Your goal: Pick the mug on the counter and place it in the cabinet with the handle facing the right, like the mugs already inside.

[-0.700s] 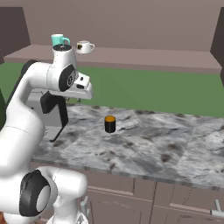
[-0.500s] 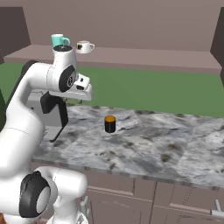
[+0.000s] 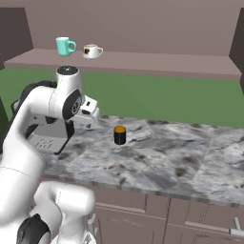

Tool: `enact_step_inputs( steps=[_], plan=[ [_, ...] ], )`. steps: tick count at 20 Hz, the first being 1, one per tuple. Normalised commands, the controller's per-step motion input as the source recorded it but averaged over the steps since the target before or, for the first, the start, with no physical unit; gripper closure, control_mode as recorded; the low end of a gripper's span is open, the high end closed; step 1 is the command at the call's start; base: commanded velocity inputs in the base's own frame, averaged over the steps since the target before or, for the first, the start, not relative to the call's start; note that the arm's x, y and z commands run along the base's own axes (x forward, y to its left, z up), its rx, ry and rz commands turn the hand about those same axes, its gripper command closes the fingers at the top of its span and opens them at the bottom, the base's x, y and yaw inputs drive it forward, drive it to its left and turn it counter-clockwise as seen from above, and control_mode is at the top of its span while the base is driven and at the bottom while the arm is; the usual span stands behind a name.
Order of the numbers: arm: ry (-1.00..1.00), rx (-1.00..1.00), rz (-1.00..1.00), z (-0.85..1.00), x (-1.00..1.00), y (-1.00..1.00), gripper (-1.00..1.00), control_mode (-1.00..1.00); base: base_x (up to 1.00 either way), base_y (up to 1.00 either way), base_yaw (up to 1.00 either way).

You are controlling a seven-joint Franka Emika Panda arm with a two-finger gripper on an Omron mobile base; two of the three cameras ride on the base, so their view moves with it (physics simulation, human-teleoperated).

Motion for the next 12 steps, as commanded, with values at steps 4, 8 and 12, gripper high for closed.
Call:
enact_step_inputs(
  steps=[4,8,12],
  plan=[
    [-0.13,-0.23,-0.04,-0.57,0.07,-0.21,-1.0,-1.0,0.0,0.0,0.0],
    [-0.04,-0.12,-0.02,-0.53,0.41,-0.5,-1.0,-1.0,0.0,0.0,0.0],
    [-0.01,-0.02,0.03,-0.3,0.53,-0.54,-1.0,-1.0,0.0,0.0,0.0]
  ],
)
